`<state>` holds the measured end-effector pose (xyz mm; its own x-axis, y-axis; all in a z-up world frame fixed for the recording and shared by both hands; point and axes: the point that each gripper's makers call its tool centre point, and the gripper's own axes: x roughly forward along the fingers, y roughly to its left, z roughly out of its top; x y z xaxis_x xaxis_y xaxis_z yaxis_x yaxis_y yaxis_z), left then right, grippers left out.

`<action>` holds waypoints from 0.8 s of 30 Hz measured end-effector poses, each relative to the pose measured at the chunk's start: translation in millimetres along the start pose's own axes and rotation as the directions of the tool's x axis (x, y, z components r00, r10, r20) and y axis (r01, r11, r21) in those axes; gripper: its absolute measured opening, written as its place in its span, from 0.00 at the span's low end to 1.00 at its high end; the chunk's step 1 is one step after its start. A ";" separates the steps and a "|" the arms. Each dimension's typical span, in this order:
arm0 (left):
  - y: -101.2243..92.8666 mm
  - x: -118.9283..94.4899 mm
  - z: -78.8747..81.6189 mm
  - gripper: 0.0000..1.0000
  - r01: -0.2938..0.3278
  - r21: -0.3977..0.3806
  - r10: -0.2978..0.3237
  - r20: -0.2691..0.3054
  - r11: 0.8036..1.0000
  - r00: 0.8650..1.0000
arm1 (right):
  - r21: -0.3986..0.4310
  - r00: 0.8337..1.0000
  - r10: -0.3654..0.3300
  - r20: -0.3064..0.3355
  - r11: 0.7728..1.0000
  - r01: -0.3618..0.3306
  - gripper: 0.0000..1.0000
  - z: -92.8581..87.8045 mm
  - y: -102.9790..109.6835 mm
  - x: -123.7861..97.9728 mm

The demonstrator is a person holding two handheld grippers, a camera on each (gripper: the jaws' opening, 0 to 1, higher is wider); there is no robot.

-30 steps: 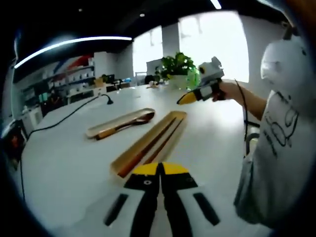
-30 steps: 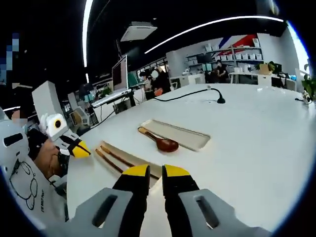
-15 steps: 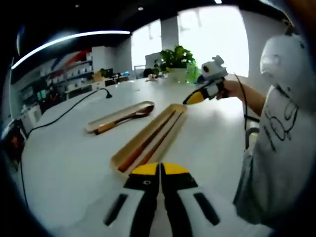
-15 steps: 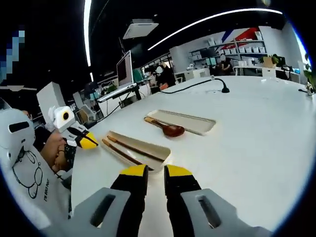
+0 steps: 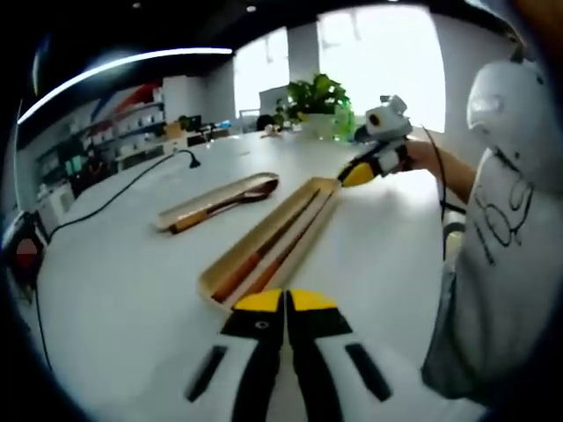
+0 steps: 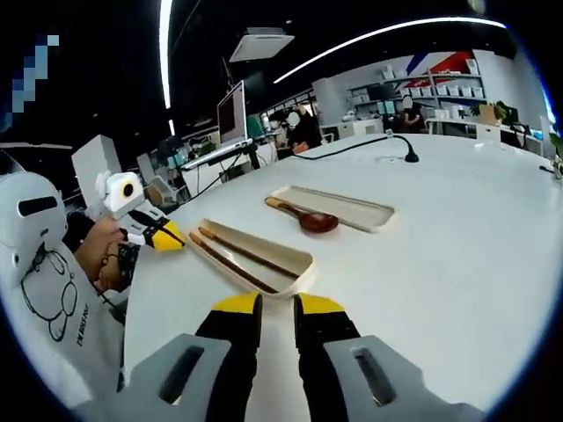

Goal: Arrange the utensils inside the cutlery case until each visible utensil rests in its matching compartment.

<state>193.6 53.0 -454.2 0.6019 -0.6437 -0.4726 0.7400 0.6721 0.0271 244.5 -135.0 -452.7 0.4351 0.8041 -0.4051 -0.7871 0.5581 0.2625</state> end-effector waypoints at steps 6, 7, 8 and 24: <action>3.8 1.0 -1.0 0.01 -0.002 0.006 0.002 -0.010 1.000 1.000 | 0.006 1.000 0.005 -0.002 1.000 -0.005 0.13 -2.9 2.1 -3.3; 4.3 1.6 -1.2 0.01 -0.003 0.007 0.003 -0.013 1.000 1.000 | 0.006 1.000 0.006 -0.004 1.000 -0.006 0.13 -3.3 2.6 -3.8; 4.9 2.4 -1.4 0.01 -0.003 0.009 0.003 -0.015 1.000 1.000 | 0.007 1.000 0.007 -0.006 1.000 -0.007 0.13 -3.8 3.3 -4.1; 5.2 7.3 0.0 0.01 0.026 0.022 -0.026 -0.032 0.999 0.999 | 0.018 1.000 0.005 -0.002 1.000 -0.005 0.11 -7.4 12.6 -9.7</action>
<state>201.8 51.8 -457.6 0.5729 -0.6487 -0.5009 0.7620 0.6467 0.0339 227.2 -137.3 -452.0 0.4300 0.8066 -0.4056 -0.7815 0.5575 0.2800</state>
